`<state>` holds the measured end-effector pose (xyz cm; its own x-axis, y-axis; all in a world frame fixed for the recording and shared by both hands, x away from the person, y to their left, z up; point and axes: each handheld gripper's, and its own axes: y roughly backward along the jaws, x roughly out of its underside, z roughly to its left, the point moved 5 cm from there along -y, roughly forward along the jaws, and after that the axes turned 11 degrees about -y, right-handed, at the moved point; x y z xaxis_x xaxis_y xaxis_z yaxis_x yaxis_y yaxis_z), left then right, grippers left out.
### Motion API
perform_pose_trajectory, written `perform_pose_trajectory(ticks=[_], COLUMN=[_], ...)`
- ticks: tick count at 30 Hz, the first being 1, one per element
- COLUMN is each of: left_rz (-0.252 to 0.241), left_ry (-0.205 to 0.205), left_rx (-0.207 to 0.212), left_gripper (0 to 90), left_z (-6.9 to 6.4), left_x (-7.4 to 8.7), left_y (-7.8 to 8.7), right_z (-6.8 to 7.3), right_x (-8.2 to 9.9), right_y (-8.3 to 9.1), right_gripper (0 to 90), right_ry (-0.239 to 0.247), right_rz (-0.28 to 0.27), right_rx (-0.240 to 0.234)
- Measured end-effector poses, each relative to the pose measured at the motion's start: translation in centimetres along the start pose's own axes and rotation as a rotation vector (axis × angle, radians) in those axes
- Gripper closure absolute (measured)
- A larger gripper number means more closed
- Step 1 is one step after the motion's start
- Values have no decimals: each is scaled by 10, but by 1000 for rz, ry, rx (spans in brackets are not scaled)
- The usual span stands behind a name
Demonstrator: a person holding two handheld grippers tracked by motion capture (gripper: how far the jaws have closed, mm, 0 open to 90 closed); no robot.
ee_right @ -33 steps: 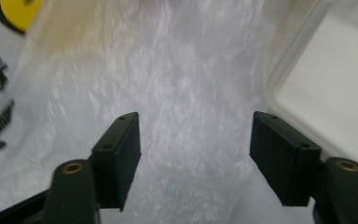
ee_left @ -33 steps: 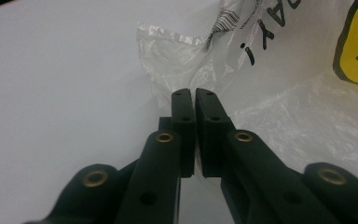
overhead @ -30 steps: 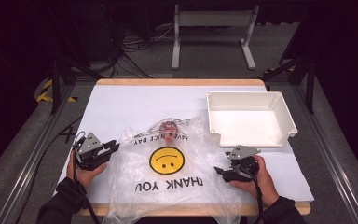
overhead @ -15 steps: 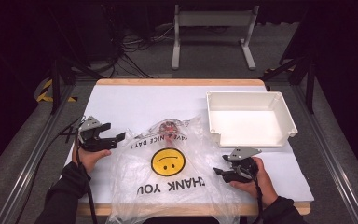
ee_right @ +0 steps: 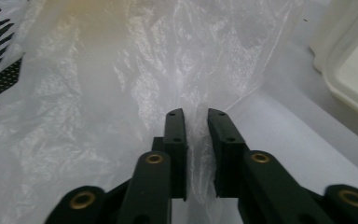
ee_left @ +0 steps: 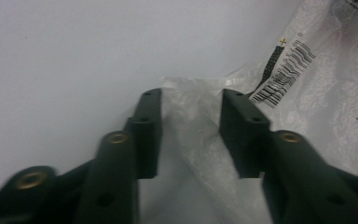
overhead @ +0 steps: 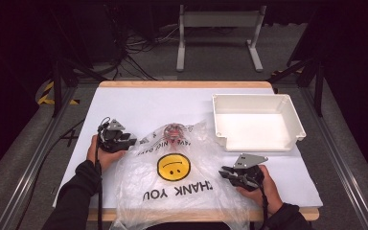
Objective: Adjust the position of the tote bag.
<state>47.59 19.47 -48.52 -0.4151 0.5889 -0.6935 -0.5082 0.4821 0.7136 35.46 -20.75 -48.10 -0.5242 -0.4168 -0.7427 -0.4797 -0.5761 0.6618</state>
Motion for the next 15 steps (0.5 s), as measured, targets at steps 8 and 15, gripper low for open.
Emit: perform_pose_trajectory(ticks=[8, 15], left_rz=[-27, -71], left_ry=[5, 65], left_rx=[-27, -107], left_gripper=[899, 900], left_z=[12, 34], left_x=[7, 16], left_y=[13, 33], right_z=[8, 14], right_x=[-7, -17], right_y=[-4, -11], right_gripper=[875, 880], right_ry=[33, 60], right_rz=[-11, -17], right_rx=[-9, -12])
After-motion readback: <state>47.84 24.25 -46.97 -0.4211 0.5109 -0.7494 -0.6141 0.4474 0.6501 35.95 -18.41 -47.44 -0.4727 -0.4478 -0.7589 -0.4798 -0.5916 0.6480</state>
